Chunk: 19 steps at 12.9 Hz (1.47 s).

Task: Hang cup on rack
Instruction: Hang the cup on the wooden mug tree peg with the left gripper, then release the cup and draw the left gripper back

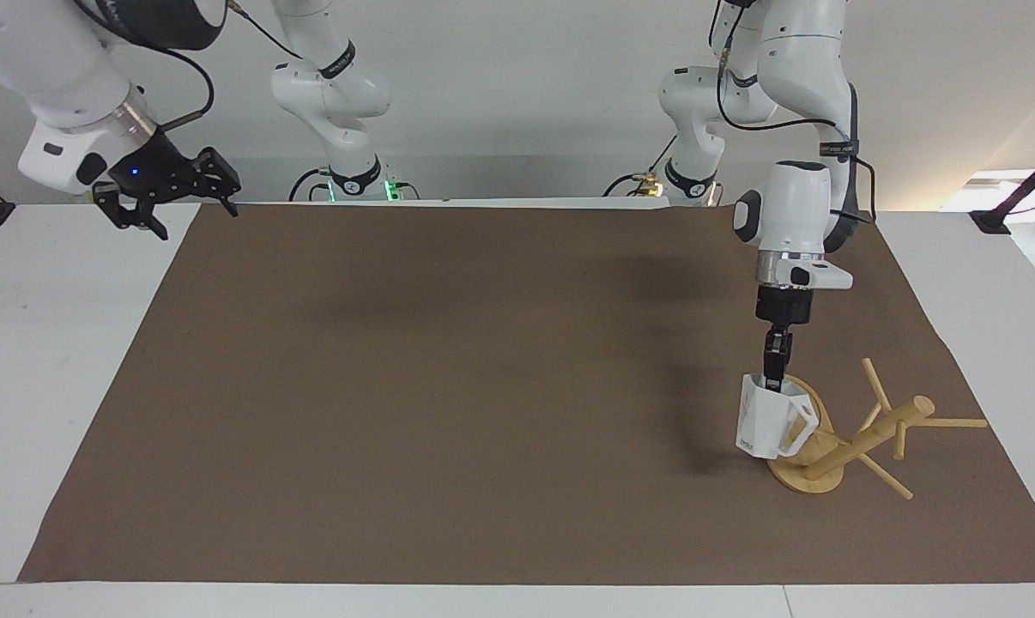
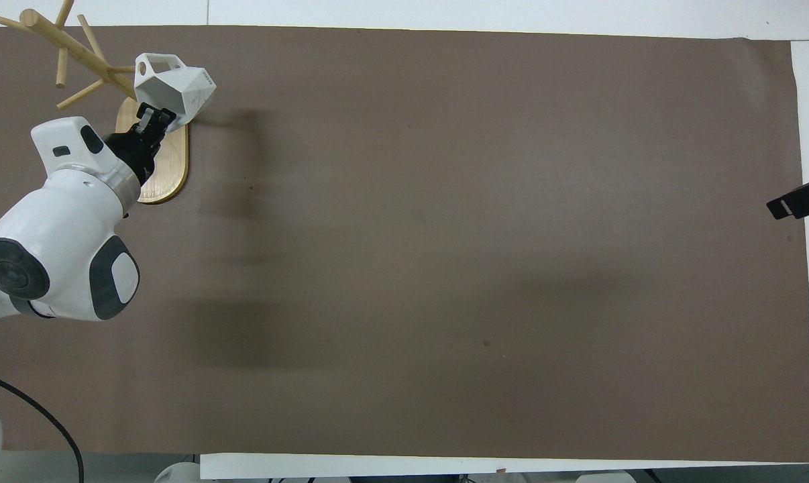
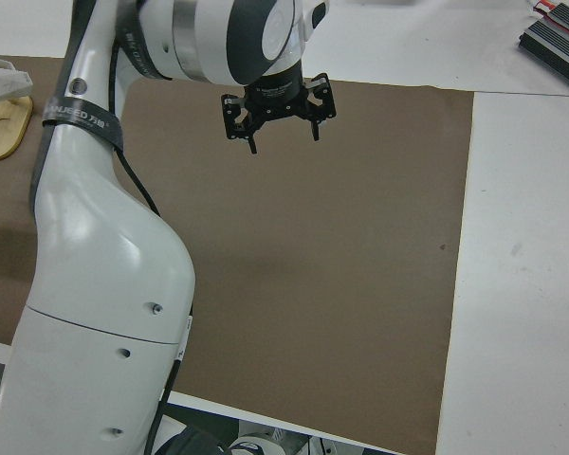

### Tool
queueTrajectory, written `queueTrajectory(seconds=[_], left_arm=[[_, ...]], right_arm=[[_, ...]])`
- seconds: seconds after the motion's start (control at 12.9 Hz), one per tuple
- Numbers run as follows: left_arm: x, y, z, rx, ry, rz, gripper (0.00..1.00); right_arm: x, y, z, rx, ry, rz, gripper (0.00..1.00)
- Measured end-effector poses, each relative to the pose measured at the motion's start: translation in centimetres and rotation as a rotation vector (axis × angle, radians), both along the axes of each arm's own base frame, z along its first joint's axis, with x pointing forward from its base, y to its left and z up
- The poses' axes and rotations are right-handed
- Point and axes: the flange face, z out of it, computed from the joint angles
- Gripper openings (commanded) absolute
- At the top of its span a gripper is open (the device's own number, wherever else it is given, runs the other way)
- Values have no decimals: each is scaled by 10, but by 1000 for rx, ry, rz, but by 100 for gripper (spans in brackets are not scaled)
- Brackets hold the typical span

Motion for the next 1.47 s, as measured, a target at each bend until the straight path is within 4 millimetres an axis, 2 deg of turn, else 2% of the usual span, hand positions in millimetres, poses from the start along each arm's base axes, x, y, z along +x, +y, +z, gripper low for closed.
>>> queueTrajectory(seconds=[0.16,0.23,0.31,0.39,0.62,0.78,0.93,1.09,1.24,1.47], left_arm=[[1,10,-3,0,6,18,0],[2,14,-4,1,7,27,23],[3,18,-4,1,11,33,65],[4,24,-7,5,31,45,98],[15,57,-9,48,141,79,100],[16,67,-11,87,233,61,100],[9,68,-12,177,372,-38,100],[-8,70,-3,303,528,-238,100],[-13,72,24,385,634,-420,100],[-6,73,101,499,703,-728,100]], right_arm=[[-5,-2,8,-11,12,-68,100],[-6,-7,7,-16,19,-109,100],[-7,-11,6,-19,25,-139,100],[-6,-14,4,-21,31,-159,100],[-6,-24,0,-22,40,-186,100],[-7,-24,1,-23,38,-192,100],[-7,-22,1,-24,38,-190,100],[-7,-19,0,-25,41,-190,100],[-7,-19,0,-25,42,-193,100],[-7,-19,-1,-25,42,-193,100]])
